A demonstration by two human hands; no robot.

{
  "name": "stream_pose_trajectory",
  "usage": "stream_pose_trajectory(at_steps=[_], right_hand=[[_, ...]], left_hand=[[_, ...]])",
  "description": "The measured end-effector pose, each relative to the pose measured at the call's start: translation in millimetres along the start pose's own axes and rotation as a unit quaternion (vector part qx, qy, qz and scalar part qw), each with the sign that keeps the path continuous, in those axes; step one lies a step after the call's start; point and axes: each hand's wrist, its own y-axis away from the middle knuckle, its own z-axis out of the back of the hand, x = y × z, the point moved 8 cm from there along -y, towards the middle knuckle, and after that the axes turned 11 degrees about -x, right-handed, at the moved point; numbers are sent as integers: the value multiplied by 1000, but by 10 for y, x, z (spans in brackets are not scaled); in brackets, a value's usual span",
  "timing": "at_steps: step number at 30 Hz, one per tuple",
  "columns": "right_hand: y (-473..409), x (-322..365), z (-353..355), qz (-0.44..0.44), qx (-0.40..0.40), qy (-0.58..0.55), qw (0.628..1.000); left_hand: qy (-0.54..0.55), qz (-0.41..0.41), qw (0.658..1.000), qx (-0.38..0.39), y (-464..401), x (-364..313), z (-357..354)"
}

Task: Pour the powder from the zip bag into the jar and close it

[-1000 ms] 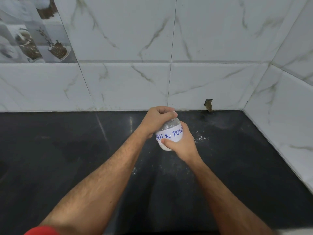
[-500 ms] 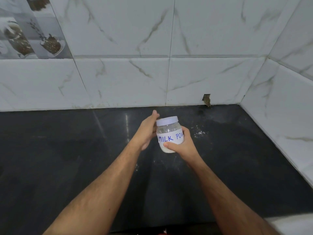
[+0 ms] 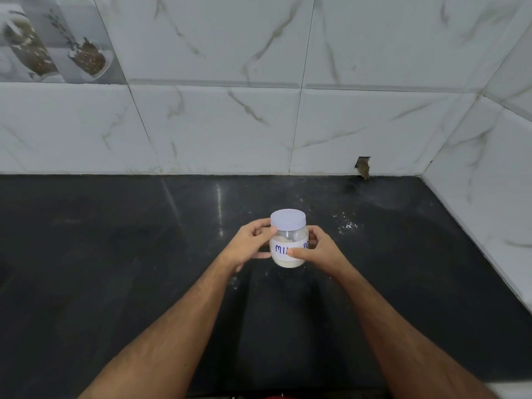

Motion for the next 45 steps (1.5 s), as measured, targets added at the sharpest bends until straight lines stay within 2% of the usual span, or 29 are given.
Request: stream_pose_trajectory(at_steps=[6,19,30,36,41,45], right_hand=[[-435,70,-10,17,34,75,996],[-1335,347,-172,42,48,109,992],[-1537,228,-272,53,35,147,987],[-1476,169,-256,56,32,154,986],[-1373,162,-146,80,15,281,956],[-1212,199,-16,122,-4,357,926]], left_hand=[[-30,-21,999,-29,-269,-81,-3],[-72,-37,991,-110,-1011,-333,110],[-101,-21,990,-95,-1227,-162,112],[-156,-34,983,-92,-1195,-113,124],[-223,-30,967,-120,-1050,-74,191],[-306,-74,943,-109,-852,-97,157]])
